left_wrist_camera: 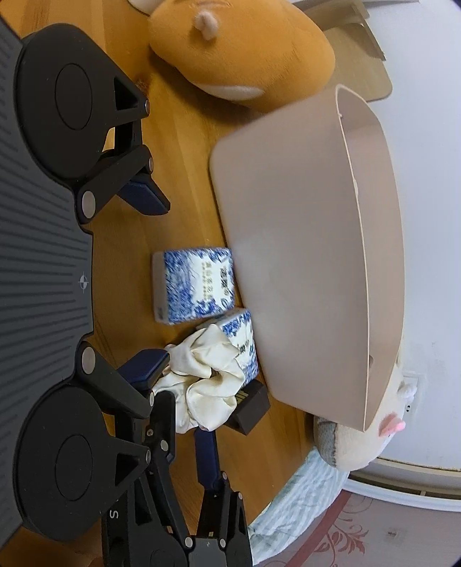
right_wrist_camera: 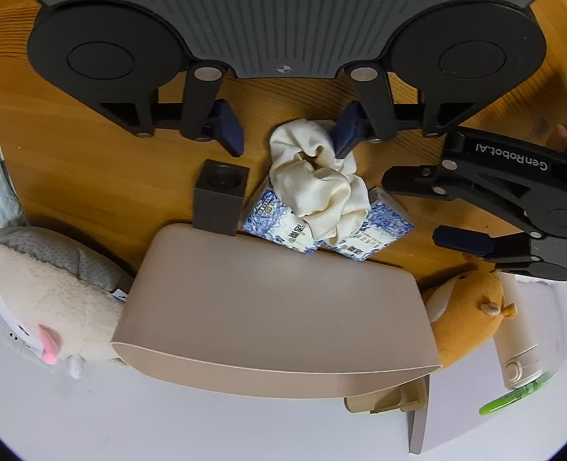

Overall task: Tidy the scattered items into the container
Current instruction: 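Grasp a blue-and-white tissue pack with the left tool while the right tool grasps the cream scrunchie, then carry the tissue pack with the left tool while the right tool carries the scrunchie over the basket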

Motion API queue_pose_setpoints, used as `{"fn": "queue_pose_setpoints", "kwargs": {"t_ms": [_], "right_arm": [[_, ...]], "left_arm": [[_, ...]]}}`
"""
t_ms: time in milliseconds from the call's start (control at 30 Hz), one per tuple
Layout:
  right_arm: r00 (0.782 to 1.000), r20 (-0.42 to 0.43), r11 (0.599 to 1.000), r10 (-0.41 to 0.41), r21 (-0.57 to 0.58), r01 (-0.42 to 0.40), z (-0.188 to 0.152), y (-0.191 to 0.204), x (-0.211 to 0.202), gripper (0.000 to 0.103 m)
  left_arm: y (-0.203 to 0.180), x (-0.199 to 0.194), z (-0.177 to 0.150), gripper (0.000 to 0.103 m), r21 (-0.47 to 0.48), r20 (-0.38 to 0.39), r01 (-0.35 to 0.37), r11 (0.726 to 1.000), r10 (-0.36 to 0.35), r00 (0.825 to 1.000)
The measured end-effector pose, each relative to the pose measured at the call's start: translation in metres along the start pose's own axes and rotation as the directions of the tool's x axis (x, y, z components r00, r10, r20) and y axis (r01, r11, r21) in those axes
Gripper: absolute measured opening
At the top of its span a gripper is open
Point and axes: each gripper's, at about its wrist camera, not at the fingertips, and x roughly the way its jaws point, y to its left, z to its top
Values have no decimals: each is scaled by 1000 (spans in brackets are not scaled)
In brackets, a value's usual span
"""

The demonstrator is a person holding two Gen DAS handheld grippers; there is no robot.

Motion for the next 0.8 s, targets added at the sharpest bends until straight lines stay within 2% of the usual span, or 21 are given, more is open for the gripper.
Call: {"fn": "queue_pose_setpoints", "kwargs": {"t_ms": [267, 333, 467, 500, 633, 800], "right_arm": [[1000, -2, 999, -16, 31, 16, -3, -19, -1, 38], [1000, -1, 999, -14, 32, 14, -3, -22, -1, 37], [1000, 11, 1000, -7, 28, 7, -3, -22, 2, 32], [1000, 15, 1000, -3, 27, 2, -3, -22, 3, 24], [1000, 21, 1000, 5, 25, -6, -3, -24, 3, 18], [1000, 19, 1000, 4, 22, -5, -5, -24, 2, 12]], "left_arm": [[-8, 14, 5, 84, 13, -1, -11, 1000, 11, 1000], [-9, 17, 5, 83, 20, -7, -19, 1000, 19, 1000], [-4, 20, 6, 71, 16, -4, -25, 1000, 25, 1000], [-4, 21, 7, 68, 14, -2, -25, 1000, 25, 1000], [-2, 22, 11, 47, 13, 3, -18, 1000, 18, 1000], [1, 21, 12, 46, 2, 4, -12, 1000, 12, 1000]]}}
